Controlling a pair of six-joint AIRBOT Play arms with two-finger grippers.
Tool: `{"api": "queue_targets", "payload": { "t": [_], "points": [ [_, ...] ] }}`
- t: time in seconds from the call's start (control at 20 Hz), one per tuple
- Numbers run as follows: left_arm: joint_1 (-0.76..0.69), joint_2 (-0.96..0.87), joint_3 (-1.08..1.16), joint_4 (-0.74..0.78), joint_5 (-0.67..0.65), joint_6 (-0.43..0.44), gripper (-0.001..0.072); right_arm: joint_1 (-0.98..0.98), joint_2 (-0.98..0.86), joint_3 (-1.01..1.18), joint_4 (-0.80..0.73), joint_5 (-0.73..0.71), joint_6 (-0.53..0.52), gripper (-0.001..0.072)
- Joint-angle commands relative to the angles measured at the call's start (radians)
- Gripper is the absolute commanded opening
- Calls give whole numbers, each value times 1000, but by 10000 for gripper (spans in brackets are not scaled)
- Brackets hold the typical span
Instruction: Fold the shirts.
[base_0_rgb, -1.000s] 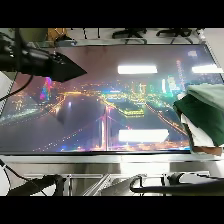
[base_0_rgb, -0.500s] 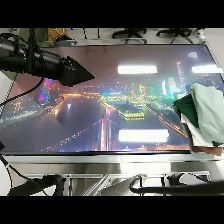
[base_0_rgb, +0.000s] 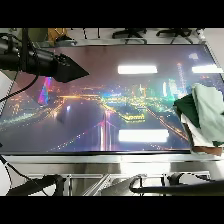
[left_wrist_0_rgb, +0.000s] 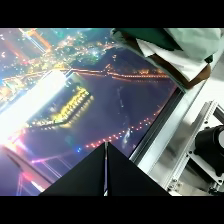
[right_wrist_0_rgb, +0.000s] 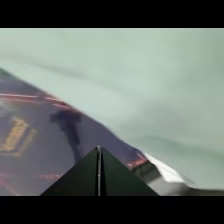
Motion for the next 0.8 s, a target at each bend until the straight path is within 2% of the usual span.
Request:
{"api": "queue_targets", "payload": {
  "t": [0.0, 0.1, 0.2, 0.4, 0.6, 0.75],
  "points": [
    [18, 56, -124, -2, 24, -2, 12, 210, 50, -40, 126, -142, -65, 24],
    [18, 150, -346, 0, 103, 5, 12, 423, 107, -145, 28, -206, -64, 23],
    [18, 276, -625, 0, 198, 46, 12, 626, 175, -282, -30, -284, -55, 24],
    [18, 471, -1040, 0, 326, 55, 12, 918, 282, -527, -45, -478, -11, 24],
    [18, 584, -1204, 1, 369, 55, 12, 1027, 274, -581, -45, -520, -15, 25],
    [18, 628, -1239, 0, 386, 55, 13, 1038, 270, -581, -10, -475, -13, 24]
  ]
}}
